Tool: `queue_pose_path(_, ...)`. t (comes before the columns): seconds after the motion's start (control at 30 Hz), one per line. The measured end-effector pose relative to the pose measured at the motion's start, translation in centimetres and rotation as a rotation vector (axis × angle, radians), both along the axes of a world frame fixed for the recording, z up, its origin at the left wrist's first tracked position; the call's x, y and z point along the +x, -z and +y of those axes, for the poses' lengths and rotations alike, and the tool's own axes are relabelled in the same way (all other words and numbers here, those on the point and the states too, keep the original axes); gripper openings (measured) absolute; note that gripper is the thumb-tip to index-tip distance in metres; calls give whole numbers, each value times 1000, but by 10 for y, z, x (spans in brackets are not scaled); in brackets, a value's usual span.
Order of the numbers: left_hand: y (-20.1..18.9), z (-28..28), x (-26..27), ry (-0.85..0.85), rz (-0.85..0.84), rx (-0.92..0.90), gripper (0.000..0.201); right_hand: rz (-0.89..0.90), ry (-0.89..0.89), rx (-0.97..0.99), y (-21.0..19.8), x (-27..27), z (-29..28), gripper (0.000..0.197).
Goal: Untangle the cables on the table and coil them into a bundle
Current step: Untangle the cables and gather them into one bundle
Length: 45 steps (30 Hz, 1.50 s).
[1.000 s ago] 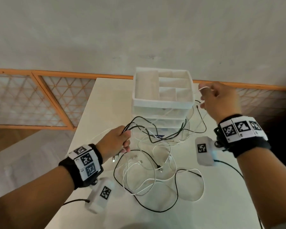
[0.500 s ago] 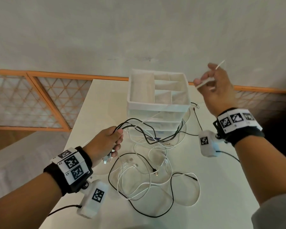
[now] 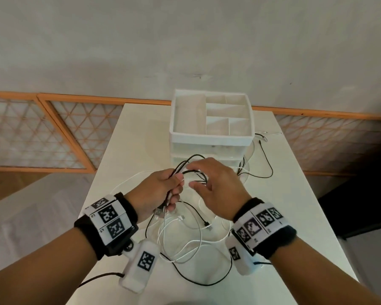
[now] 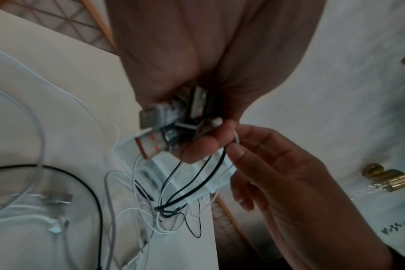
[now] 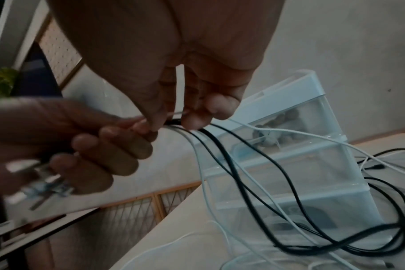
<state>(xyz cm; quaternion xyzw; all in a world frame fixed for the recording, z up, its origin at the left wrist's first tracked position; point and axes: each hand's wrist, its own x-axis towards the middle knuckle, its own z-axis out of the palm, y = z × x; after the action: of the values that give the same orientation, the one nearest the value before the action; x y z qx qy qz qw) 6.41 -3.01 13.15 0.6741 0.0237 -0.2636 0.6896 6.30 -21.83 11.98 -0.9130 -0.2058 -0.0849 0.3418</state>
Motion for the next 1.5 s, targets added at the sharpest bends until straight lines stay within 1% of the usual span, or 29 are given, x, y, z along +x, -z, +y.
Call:
queue_pose_path(0.07,-2,0,-3,46,-30,44,28,29,0,25,-2,5,4,14)
queue_pose_path(0.13,-2,4,-7,66,-57,107,29,117,-15,32,-6,7,2,6)
queue_pose_path(0.2,1,11,-8,36,-59,163,28,146,-13,46,-10,7,-1,6)
queue_pose_path(0.27,4,17,-7,-45,-48,171,27,183,-4,110,-13,6,-3,7)
queue_pose_path(0.33,5,19,-6,-87,-60,172,26,251,-83,32,-15,5,1,8)
queue_pose_path(0.4,2,14,-8,-41,-93,220,26,253,-186,-102,-12,1,12,8)
queue_pose_path(0.43,2,10,-9,-3,-123,283,26,237,-203,-108,-10,-1,19,8)
queue_pose_path(0.5,6,4,-9,39,-198,424,27,170,-133,-52,-7,-6,31,7)
queue_pose_path(0.53,7,4,-8,29,-220,465,28,113,-57,-16,-7,-7,35,14)
queue_pose_path(0.6,6,4,-7,25,-271,474,33,49,47,37,-13,-6,34,39)
queue_pose_path(0.67,-1,6,-10,100,-408,512,40,115,1,-52,-20,-4,28,49)
queue_pose_path(0.7,-6,7,-11,163,-484,532,44,157,-52,-110,-22,-4,26,43)
queue_pose_path(0.77,-14,9,-14,306,-593,548,47,221,-60,-261,-17,2,18,5)
queue_pose_path(0.8,-17,12,-16,349,-623,552,46,279,-18,-360,-11,7,11,21)
queue_pose_path(0.83,-20,16,-17,361,-651,551,43,339,20,-466,-6,12,1,32)
queue_pose_path(0.9,-23,27,-20,358,-677,583,40,505,118,-629,6,24,-33,36)
queue_pose_path(0.93,-23,35,-21,378,-667,638,39,596,175,-673,11,29,-54,35)
queue_pose_path(0.97,-19,43,-22,420,-632,720,39,620,233,-661,15,35,-76,33)
queue_pose_path(1.0,-14,50,-24,466,-577,803,39,623,311,-629,15,39,-94,30)
queue_pose_path(1.03,-6,55,-24,508,-524,869,39,569,391,-564,18,43,-108,25)
queue_pose_path(1.1,13,56,-21,582,-485,1017,40,364,537,-408,24,49,-116,9)
queue_pose_path(1.13,23,50,-19,616,-482,1103,40,262,579,-324,26,49,-111,12)
queue_pose_path(1.17,33,44,-18,644,-492,1186,39,204,586,-228,30,50,-105,22)
queue_pose_path(1.23,49,37,-14,622,-469,1262,35,294,538,-111,37,46,-92,51)
queue_pose_path(1.3,58,35,-13,526,-395,1273,32,441,447,-208,47,30,-80,81)
queue_pose_path(1.33,64,36,-11,447,-363,1253,32,462,406,-252,53,19,-73,84)
queue_pose_path(1.37,67,37,-8,354,-314,1199,32,442,342,-262,60,6,-63,78)
queue_pose_path(1.43,65,38,-7,168,-244,1015,36,406,109,-286,75,-23,-40,60)
queue_pose_path(1.5,57,36,-3,61,-218,831,44,455,-114,-445,88,-48,-18,54)
